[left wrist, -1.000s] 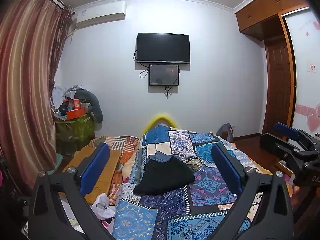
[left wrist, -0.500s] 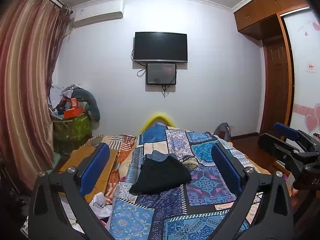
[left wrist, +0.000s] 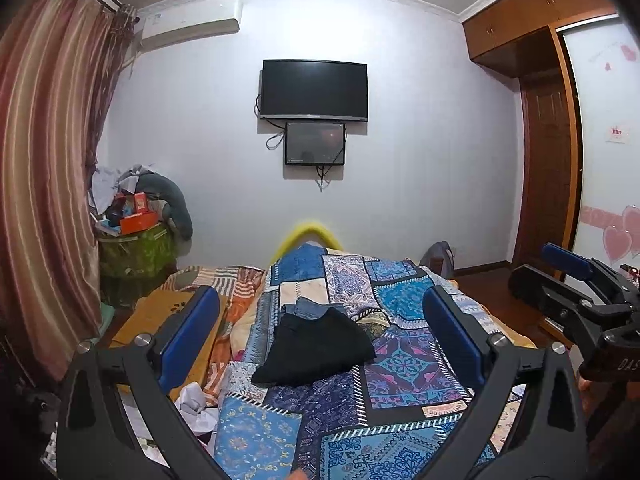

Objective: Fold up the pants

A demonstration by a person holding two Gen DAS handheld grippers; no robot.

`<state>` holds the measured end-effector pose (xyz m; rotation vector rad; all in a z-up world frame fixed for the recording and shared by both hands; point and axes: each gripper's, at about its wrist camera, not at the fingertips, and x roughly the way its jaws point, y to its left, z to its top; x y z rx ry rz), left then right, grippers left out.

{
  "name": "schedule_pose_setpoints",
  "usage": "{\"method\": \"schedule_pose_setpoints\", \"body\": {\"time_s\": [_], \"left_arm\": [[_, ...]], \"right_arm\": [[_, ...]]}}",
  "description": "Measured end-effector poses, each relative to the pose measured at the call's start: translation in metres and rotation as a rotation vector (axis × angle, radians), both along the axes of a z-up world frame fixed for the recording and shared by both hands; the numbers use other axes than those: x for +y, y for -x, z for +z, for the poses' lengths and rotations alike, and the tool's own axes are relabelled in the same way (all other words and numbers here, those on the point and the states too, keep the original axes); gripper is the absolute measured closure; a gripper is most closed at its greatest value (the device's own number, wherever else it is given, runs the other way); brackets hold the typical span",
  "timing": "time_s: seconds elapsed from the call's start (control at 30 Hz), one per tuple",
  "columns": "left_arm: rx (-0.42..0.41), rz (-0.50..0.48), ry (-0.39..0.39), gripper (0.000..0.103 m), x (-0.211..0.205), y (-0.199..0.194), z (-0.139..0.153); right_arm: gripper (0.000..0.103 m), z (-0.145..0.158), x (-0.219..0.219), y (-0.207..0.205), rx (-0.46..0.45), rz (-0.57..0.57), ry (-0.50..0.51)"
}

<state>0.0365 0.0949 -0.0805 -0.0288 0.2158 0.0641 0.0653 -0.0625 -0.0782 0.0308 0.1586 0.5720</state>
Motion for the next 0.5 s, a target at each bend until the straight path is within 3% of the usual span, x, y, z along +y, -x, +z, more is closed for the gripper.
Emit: {"method": "schedule_pose_setpoints", "body": {"time_s": [0.5], "left_arm": [[0.011, -0.008, 0.023, 0.000, 0.0036, -0.0005, -0.0011]], "right_arm": [[0.000, 0.0001, -0.0002, -0.0009, 0.000, -0.003, 0.003]]}}
